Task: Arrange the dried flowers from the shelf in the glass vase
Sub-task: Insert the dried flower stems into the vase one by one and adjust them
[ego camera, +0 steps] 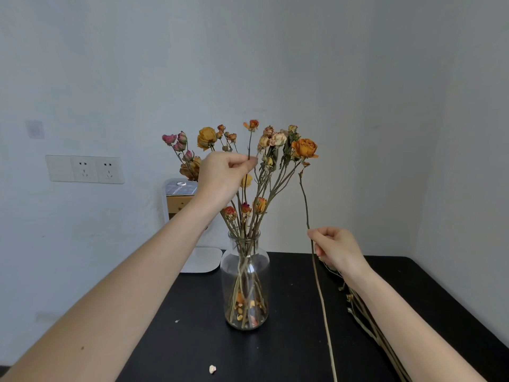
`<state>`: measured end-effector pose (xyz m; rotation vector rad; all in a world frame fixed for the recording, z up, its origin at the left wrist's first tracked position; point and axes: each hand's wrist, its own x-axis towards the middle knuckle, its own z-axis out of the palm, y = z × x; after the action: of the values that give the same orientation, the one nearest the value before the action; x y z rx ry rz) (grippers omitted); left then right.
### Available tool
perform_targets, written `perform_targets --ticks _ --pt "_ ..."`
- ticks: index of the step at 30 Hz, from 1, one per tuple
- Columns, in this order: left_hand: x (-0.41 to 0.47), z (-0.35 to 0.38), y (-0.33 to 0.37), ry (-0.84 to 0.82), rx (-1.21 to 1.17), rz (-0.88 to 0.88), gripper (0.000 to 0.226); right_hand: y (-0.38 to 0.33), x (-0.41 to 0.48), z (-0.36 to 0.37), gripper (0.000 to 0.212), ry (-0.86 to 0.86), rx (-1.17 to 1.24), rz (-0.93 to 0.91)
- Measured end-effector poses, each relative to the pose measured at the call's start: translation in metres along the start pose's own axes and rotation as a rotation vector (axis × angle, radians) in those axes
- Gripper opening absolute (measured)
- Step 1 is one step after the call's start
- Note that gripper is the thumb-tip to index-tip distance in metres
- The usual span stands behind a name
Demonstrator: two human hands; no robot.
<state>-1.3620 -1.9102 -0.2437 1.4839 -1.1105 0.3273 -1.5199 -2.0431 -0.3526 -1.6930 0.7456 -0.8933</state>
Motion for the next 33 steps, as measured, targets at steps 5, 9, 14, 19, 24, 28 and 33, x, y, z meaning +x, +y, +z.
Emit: perform_targets --ticks 5,9,14,19,24,28,33 --pt "-0.005 -0.007 -0.008 -0.026 0.028 -0.073 0.023 -0.002 0.000 0.003 0.017 -0.002 -0.004 0.002" --pt "-0.040 -0.016 -0.011 0.119 -0.042 0.046 0.014 -0.005 0.000 0.003 0.016 0.023 0.022 -0.015" --pt "-0.122 -0.003 -0.053 0.160 -0.067 -0.067 0.029 -0.014 0.004 -0.002 0.013 0.113 0.087 -0.087" --pt "-0.122 0.033 -0.102 -0.098 0.150 -0.440 0.061 -0.026 0.013 -0.008 0.013 0.241 0.152 -0.178" --pt "-0.100 0.059 -0.113 -0.075 0.324 -0.404 0.076 -0.040 0.028 -0.013 0.012 0.405 0.197 -0.266" --pt "-0.094 0.058 -0.120 -0.104 0.213 -0.348 0.060 -0.050 0.034 -0.015 0.014 0.386 0.172 -0.341" --pt "-0.090 0.042 -0.127 -0.245 0.013 -0.361 0.035 -0.062 0.035 -0.016 0.015 0.376 0.144 -0.417"
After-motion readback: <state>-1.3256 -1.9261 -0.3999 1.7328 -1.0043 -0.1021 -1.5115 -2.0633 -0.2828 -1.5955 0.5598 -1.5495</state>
